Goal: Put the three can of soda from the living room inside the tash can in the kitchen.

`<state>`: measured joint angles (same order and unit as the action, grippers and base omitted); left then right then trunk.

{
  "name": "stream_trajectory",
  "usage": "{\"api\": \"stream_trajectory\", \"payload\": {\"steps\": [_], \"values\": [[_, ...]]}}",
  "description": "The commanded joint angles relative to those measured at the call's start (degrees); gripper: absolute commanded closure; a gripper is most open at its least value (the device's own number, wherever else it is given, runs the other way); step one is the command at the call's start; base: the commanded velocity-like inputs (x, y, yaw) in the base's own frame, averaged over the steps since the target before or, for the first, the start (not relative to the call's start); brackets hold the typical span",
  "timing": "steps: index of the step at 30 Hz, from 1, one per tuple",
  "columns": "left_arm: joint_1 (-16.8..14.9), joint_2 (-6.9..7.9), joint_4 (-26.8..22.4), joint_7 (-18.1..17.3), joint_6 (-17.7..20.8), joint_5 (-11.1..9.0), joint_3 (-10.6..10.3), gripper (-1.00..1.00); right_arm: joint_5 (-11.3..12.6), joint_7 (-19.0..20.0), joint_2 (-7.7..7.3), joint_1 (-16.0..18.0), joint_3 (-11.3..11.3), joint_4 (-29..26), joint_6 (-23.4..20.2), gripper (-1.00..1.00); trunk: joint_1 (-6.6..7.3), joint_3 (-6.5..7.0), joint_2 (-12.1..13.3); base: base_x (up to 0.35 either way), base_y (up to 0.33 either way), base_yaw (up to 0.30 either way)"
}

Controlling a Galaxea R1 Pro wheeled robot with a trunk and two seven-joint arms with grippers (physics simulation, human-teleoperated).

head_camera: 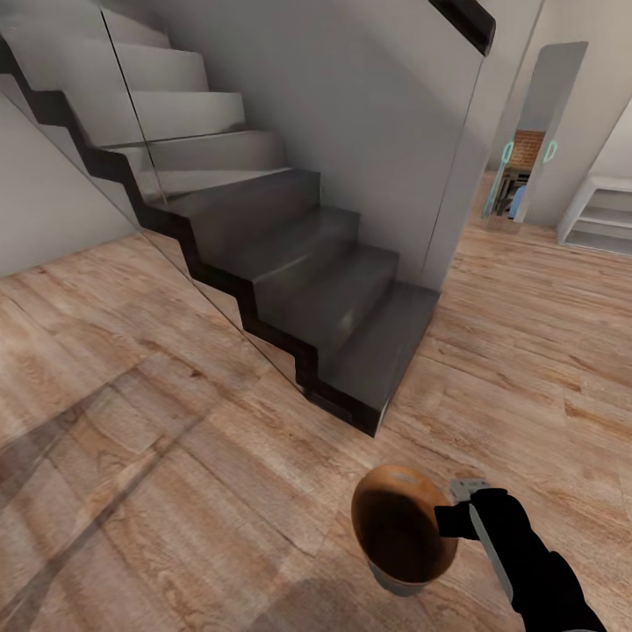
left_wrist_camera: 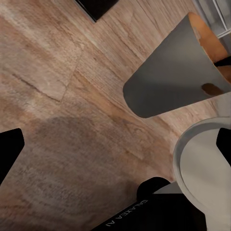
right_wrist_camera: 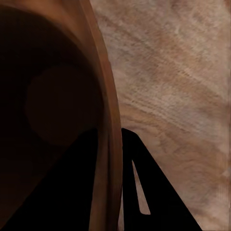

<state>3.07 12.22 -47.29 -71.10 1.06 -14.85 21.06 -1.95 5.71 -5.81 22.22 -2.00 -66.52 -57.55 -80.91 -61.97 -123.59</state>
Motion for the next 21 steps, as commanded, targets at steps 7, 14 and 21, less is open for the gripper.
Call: {"api": "stream_trajectory", "payload": {"steps": [7, 14, 21], "values": [[0.0, 0.0, 0.0, 0.0, 0.0, 0.0, -0.01, -1.0, 0.19, 0.27, 0.01, 0.01, 0.07, 0.07, -0.02, 1.0, 0.0, 0.0, 0.0, 0.0, 0.0, 0.0], [0.0, 0.0, 0.0, 0.0, 0.0, -0.02, -0.01, -1.0, 0.19, 0.27, 0.01, 0.01, 0.07, 0.15, -0.02, 1.0, 0.0, 0.01, 0.0, 0.0, 0.0, 0.0], [0.0, 0.0, 0.0, 0.0, 0.0, 0.0, 0.01, -1.0, 0.19, 0.27, 0.01, 0.01, 0.07, 0.22, -0.02, 1.0, 0.0, 0.46, 0.0, 0.0, 0.0, 0.0]]}}
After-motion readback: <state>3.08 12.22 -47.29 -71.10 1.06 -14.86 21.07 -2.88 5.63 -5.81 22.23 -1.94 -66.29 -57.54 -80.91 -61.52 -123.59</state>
